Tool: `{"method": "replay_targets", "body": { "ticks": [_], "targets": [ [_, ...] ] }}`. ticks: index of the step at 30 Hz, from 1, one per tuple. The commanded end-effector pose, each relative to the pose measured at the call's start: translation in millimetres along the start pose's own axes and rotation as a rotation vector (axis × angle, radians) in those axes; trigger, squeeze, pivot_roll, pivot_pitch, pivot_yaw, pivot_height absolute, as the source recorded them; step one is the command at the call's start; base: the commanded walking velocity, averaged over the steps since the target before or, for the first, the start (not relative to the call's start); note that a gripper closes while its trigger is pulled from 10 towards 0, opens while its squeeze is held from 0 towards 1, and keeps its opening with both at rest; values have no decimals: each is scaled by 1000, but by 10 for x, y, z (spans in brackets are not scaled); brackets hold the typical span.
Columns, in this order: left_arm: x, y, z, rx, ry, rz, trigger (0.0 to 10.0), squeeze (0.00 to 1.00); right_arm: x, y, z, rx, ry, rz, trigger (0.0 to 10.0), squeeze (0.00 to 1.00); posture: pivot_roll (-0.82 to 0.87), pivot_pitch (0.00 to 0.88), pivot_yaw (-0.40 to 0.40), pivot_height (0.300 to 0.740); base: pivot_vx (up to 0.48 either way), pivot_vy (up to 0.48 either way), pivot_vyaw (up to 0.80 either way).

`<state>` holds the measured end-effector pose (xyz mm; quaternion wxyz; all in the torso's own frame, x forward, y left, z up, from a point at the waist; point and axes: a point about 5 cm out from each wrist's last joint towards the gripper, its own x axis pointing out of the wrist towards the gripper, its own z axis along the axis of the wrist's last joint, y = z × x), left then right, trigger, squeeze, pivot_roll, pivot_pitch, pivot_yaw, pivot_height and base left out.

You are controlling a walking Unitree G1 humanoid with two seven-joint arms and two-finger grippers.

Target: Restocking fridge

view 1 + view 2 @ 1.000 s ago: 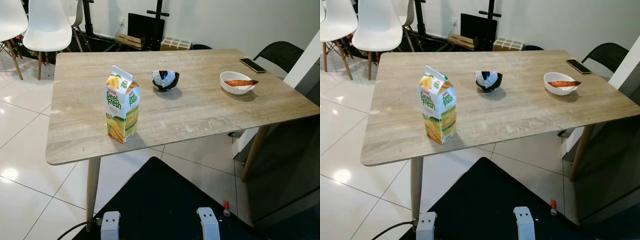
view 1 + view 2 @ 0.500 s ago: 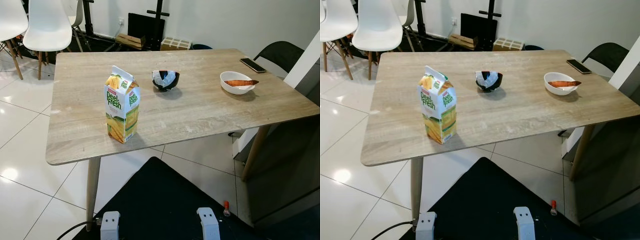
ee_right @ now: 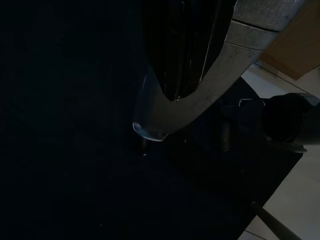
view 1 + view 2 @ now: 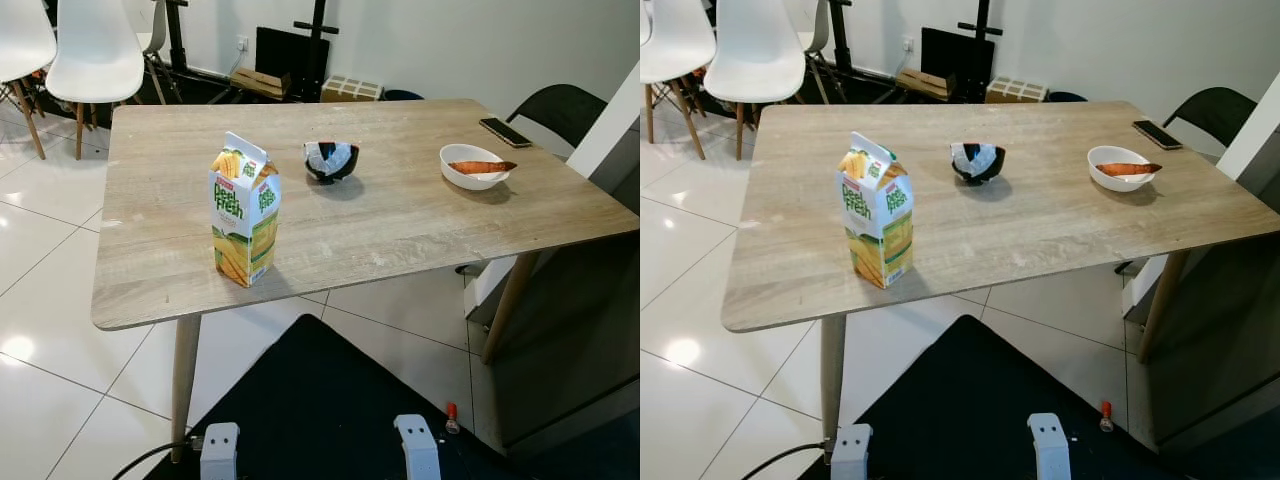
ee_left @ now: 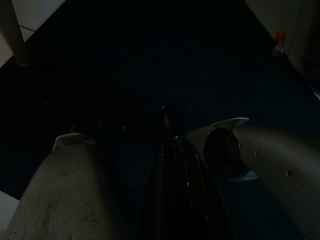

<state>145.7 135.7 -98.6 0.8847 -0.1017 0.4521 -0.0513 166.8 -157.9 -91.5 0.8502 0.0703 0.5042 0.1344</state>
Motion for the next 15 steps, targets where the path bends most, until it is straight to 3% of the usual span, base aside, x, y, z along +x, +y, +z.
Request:
{"method": "replay_targets", "body": {
  "ticks": [1, 15],
  "targets": [
    [-42, 34, -155, -7, 67, 13, 0, 0, -13, -38, 17, -2, -6, -9, 0, 0, 47, 45, -117, 740, 0, 0, 0],
    [-37, 23, -151, -6, 68, 11, 0, 0, -13, -36, 20, 9, -6, -2, 0, 0, 48, 46, -118, 740, 0, 0, 0]
  ]
}}
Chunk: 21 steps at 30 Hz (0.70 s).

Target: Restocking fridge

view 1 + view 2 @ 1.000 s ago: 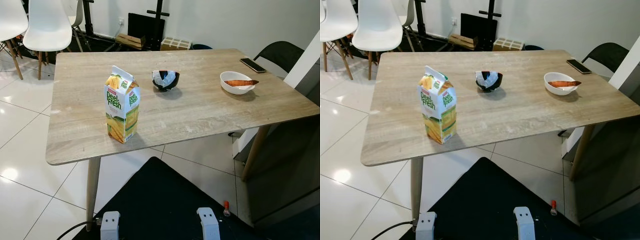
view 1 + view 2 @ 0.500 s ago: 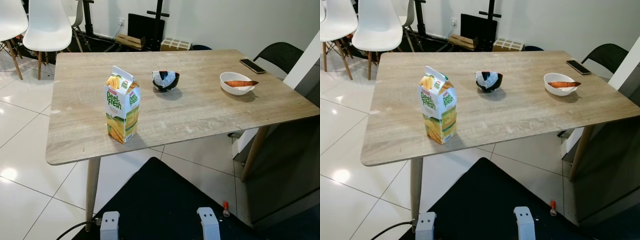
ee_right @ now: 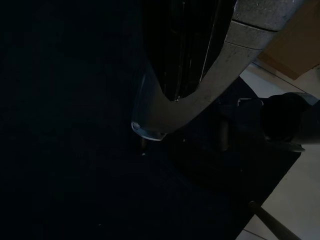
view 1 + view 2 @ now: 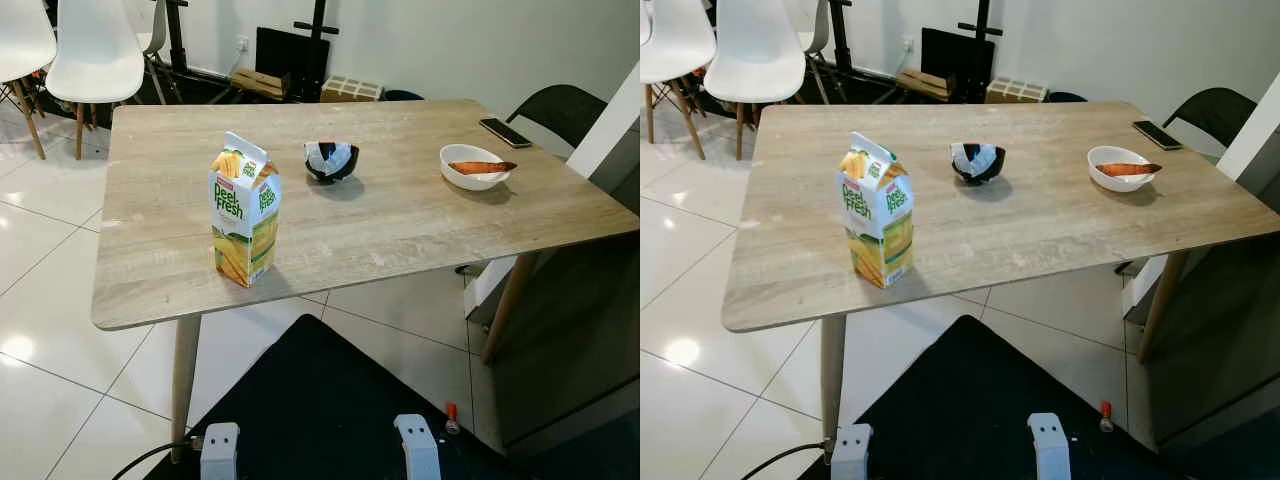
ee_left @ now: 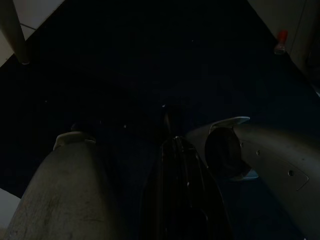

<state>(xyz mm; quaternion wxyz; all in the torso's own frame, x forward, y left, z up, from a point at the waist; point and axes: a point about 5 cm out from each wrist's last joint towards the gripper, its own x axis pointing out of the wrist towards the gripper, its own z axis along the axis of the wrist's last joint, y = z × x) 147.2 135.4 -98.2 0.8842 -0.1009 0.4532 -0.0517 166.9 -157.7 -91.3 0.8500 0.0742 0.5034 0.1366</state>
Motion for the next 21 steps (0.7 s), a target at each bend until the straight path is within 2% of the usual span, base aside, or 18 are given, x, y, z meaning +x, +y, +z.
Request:
{"method": "replay_targets", "body": {
  "ticks": [1, 21],
  "targets": [
    [-43, 25, -165, -9, 65, 10, 0, 0, -13, -39, 18, 5, -4, -10, 0, 0, 48, 46, -118, 740, 0, 0, 0],
    [-47, 39, -165, -17, 56, 32, 0, 0, -10, -24, 13, 17, -6, 2, 0, 0, 50, 47, -118, 740, 0, 0, 0]
  ]
}}
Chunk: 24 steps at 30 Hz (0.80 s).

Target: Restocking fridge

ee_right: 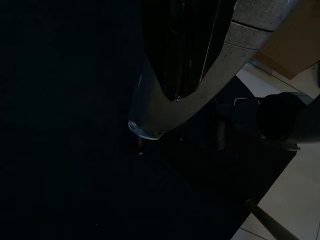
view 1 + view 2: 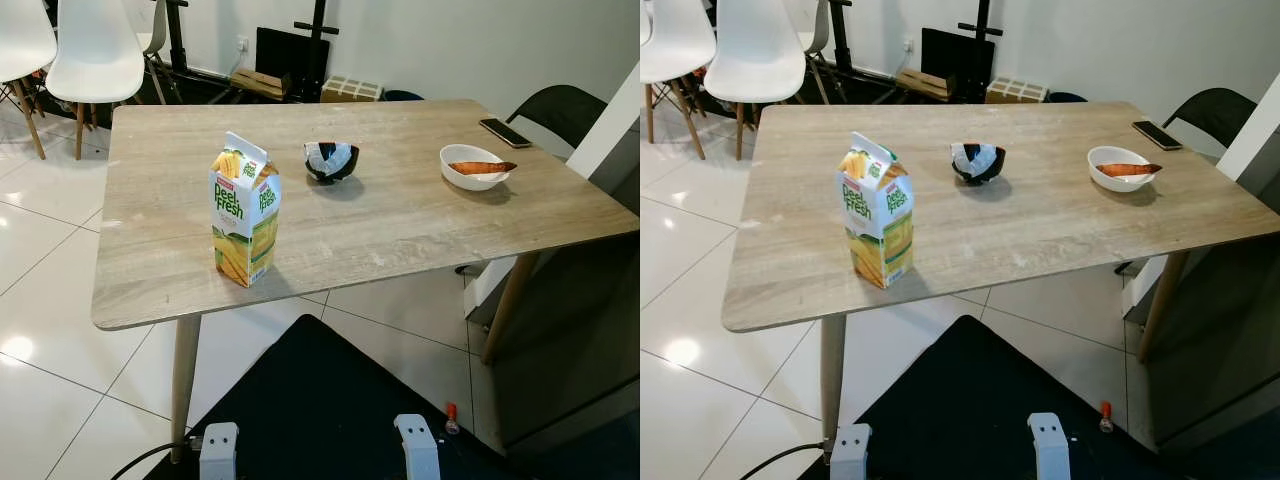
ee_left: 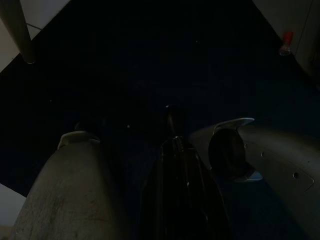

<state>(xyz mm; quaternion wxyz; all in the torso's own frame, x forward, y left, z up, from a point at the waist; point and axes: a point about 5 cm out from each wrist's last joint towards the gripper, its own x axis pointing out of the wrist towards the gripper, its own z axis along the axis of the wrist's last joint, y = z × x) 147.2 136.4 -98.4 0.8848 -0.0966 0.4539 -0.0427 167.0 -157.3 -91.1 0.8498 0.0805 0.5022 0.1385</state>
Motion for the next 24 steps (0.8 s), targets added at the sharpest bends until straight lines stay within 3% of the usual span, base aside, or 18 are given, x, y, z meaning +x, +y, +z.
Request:
{"method": "replay_targets", "body": {
  "ticks": [1, 24],
  "targets": [
    [-47, 30, -165, -19, 56, 10, 0, 0, -8, -24, 12, 10, -3, -5, 0, 0, 50, 47, -117, 740, 0, 0, 0],
    [-47, 34, -154, -34, 47, -2, 0, 0, -5, -22, 29, 35, -19, -11, 0, 0, 51, 48, -115, 740, 0, 0, 0]
  ]
}}
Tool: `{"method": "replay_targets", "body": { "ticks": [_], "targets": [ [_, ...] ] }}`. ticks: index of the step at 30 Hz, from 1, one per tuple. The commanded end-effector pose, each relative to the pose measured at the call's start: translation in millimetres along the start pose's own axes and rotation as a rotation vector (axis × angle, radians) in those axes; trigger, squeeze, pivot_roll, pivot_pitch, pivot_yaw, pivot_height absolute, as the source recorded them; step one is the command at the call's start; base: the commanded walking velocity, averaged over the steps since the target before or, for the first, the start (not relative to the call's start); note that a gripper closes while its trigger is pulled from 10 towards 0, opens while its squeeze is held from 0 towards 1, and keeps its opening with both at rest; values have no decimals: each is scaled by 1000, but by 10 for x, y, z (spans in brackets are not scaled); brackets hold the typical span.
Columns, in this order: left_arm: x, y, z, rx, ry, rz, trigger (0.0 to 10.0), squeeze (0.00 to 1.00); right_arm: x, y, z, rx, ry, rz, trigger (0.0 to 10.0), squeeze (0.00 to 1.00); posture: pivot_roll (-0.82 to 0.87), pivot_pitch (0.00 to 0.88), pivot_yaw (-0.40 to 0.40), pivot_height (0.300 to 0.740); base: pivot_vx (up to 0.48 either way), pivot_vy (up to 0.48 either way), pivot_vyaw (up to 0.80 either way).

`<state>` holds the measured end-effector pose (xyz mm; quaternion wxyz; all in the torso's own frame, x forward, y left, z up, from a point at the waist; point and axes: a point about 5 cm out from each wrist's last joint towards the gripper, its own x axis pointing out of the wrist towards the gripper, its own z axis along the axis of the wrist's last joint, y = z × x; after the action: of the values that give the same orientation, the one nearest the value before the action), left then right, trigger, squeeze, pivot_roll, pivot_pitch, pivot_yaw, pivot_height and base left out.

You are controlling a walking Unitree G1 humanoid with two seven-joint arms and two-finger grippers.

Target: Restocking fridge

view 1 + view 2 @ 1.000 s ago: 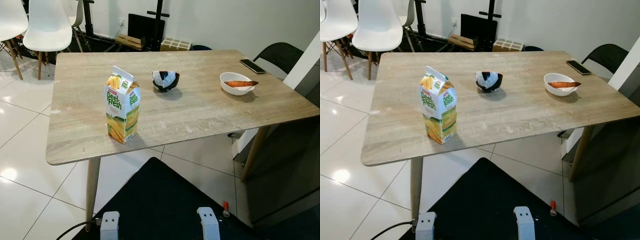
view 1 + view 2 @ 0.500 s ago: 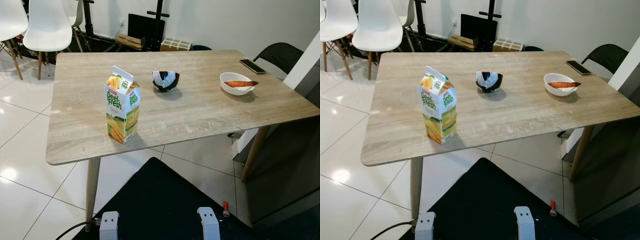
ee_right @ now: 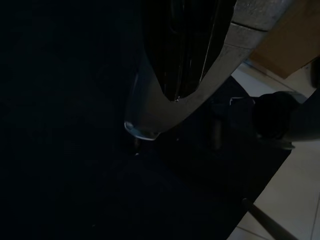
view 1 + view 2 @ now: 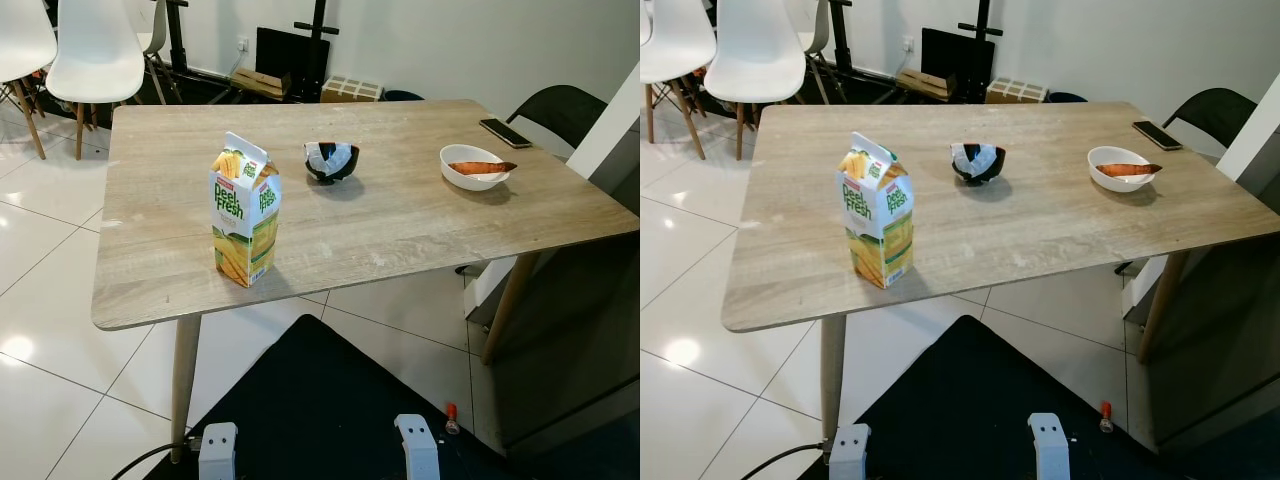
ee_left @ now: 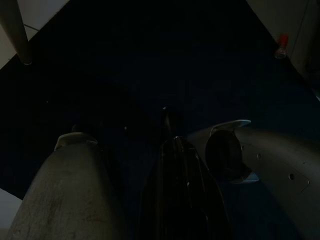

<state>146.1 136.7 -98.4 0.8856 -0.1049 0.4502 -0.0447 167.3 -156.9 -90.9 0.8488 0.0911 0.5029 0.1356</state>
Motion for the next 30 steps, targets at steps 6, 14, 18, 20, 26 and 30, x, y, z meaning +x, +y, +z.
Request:
{"method": "replay_targets", "body": {
  "ticks": [6, 14, 18, 20, 26, 30],
  "targets": [
    [-35, 20, -104, 4, 28, -11, 0, 0, -5, -26, 74, 15, -56, -26, 0, 0, 52, 50, -117, 740, 0, 0, 0],
    [-30, 44, -78, 35, 19, 27, 1647, 0, -6, -33, 154, -16, -112, -48, 0, 0, 56, 53, -115, 740, 0, 0, 0],
    [-29, 51, -72, 54, 19, 38, 3451, 0, -9, -23, 182, -29, -139, -33, 0, 0, 59, 55, -119, 740, 0, 0, 0],
    [-28, 45, -72, 49, 20, 33, 8157, 0, -8, -46, 158, -2, -109, -59, 588, 0, 63, 58, -121, 740, 0, 0, 0],
    [-26, 34, -74, 40, 18, 33, 10000, 0, -7, -49, 194, -8, -130, -72, 10000, 0, 67, 66, -121, 740, 0, 0, 0],
    [-25, 27, -75, 43, 19, 32, 10000, 0, -3, -47, 216, -31, -132, -84, 10000, 0, 67, 69, -121, 740, 0, 0, 0]
  ]
}}
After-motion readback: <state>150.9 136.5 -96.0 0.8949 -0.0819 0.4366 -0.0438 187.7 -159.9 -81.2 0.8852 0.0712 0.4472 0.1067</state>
